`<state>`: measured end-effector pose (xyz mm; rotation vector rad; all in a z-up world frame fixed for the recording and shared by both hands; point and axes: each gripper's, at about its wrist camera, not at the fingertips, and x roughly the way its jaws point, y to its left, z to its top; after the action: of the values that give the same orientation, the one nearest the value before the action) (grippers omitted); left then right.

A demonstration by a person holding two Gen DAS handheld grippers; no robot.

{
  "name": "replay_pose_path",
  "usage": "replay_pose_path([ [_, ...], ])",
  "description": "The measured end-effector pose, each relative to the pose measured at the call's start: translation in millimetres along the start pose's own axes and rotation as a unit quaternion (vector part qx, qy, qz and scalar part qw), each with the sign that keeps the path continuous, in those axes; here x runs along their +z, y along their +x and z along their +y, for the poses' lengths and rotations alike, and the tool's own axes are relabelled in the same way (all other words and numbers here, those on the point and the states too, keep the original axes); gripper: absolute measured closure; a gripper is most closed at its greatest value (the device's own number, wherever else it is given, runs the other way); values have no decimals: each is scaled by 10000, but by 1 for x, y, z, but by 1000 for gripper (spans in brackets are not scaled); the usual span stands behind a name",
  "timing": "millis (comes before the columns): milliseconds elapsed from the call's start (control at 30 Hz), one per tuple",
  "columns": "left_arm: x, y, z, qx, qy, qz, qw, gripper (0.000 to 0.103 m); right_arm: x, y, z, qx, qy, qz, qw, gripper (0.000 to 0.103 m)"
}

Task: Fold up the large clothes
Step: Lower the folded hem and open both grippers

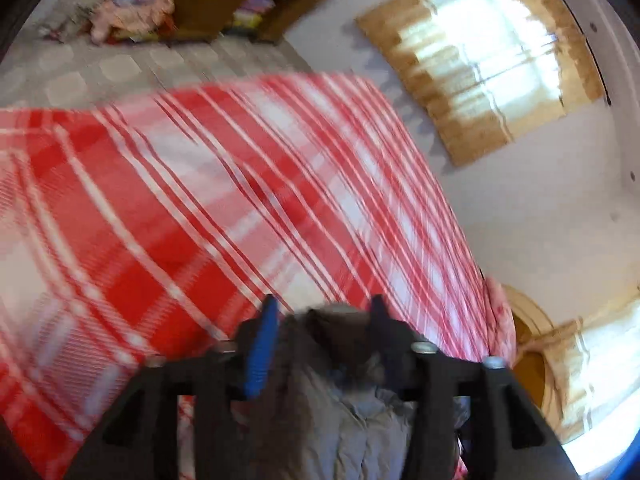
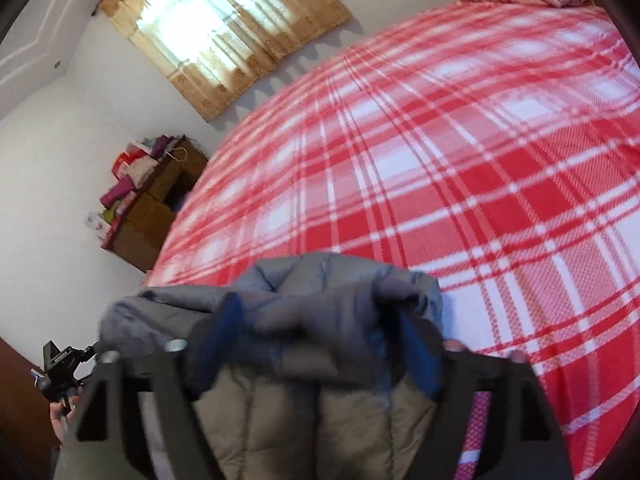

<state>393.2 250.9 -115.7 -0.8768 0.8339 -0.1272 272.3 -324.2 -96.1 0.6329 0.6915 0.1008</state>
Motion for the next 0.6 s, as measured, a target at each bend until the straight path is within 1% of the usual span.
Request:
replay_pose_path([
  [33,3,-10,-1,141,-1,-125,9998,49,4,-12,4,24,-35,-97,9999,15],
  [67,3,-20,-5,312,108,-208,9992,48,7,-23,8,37,-96,-213,9997,15],
  [100,3,-25,-8,469,291,-223,9982,48,9,-37,14,-81,-219,-341,9991,15],
  [133,-2,-27,-21,732,704,-203,9946,48,10,-46,21,-232,-373,-416,9982,17],
  [167,-10,-27,-35,989,1196,-156,9878,48,10,-57,34,-316,-662,-489,9961,19],
  [200,-25,-25,-55,1232,1753,-114,9767,48,9,-62,48,-337,-933,-469,9940,29],
  [233,-36,-23,-66,1318,2086,-97,9690,48,6,-61,65,-375,-1185,-364,9916,43],
  [267,-54,-18,-83,1341,2459,-65,9600,48,3,-55,80,-410,-1406,-229,9890,50],
  [300,-68,-14,-96,1313,2692,-18,9541,48,-1,-48,98,-440,-1621,-90,9858,69],
  [333,-89,-3,-116,1253,2982,74,9462,48,-6,-38,114,-415,-1785,18,9831,81],
  [400,-113,15,-140,1190,3232,185,9386,48,-15,-20,137,-351,-2011,96,9789,82],
  [433,-126,27,-153,1146,3377,276,9339,48,-20,-4,152,-485,-2130,85,9758,82],
  [467,-136,39,-163,1098,3494,348,9299,48,-22,8,156,-565,-2105,122,9759,82],
  [500,-145,53,-172,1061,3575,383,9271,48,-23,23,158,-556,-2003,219,9779,82],
  [567,-155,75,-180,1207,3702,366,9203,48,-25,54,154,-563,-1903,419,9792,82],
  [600,-159,86,-182,1355,3806,325,9142,48,-26,65,150,-664,-1909,465,9783,82],
])
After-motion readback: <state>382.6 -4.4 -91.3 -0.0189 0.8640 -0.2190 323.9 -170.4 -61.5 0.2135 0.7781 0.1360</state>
